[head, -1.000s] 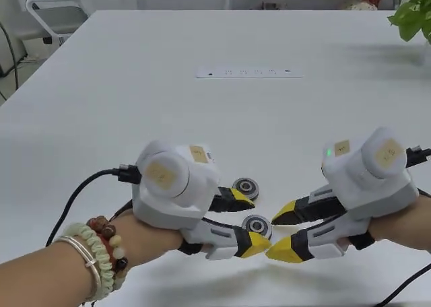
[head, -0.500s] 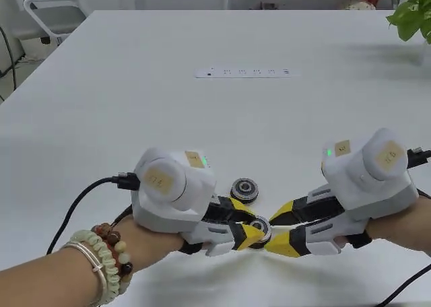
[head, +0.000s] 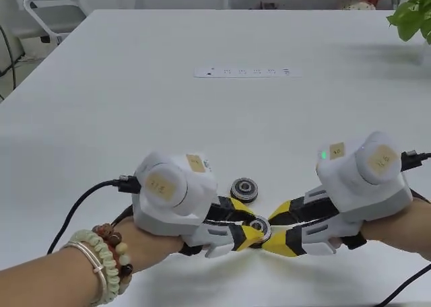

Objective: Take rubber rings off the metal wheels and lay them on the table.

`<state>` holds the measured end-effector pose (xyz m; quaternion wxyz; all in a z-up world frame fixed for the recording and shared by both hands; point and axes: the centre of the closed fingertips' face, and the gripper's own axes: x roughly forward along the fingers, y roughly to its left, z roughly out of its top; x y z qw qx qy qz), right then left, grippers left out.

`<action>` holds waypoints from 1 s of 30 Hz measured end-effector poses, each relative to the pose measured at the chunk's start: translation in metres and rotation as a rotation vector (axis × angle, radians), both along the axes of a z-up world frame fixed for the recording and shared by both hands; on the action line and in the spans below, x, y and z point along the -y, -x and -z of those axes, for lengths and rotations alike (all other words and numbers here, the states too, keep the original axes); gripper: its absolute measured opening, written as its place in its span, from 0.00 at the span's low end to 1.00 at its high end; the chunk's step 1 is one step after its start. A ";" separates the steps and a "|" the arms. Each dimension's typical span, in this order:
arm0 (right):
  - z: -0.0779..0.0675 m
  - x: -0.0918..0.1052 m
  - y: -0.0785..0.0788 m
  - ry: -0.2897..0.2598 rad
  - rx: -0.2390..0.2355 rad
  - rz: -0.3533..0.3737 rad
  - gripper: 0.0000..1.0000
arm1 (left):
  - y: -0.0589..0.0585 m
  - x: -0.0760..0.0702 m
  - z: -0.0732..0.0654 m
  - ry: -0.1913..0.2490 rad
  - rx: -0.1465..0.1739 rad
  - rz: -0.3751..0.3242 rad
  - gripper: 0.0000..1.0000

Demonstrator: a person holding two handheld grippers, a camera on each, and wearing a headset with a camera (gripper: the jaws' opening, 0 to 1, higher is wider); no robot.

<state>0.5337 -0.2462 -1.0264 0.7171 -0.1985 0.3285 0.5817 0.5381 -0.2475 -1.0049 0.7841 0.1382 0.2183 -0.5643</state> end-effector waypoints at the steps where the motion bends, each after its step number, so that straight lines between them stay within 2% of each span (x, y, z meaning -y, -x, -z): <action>1: 0.000 0.000 0.000 -0.002 -0.003 0.001 0.21 | 0.000 0.000 0.000 -0.001 0.004 0.007 0.17; 16: -0.001 0.000 0.001 0.001 0.033 -0.037 0.17 | -0.002 -0.003 0.000 0.011 0.001 -0.003 0.15; 30: -0.001 -0.001 0.003 0.010 0.057 -0.065 0.16 | -0.002 -0.005 0.000 0.000 0.006 -0.001 0.15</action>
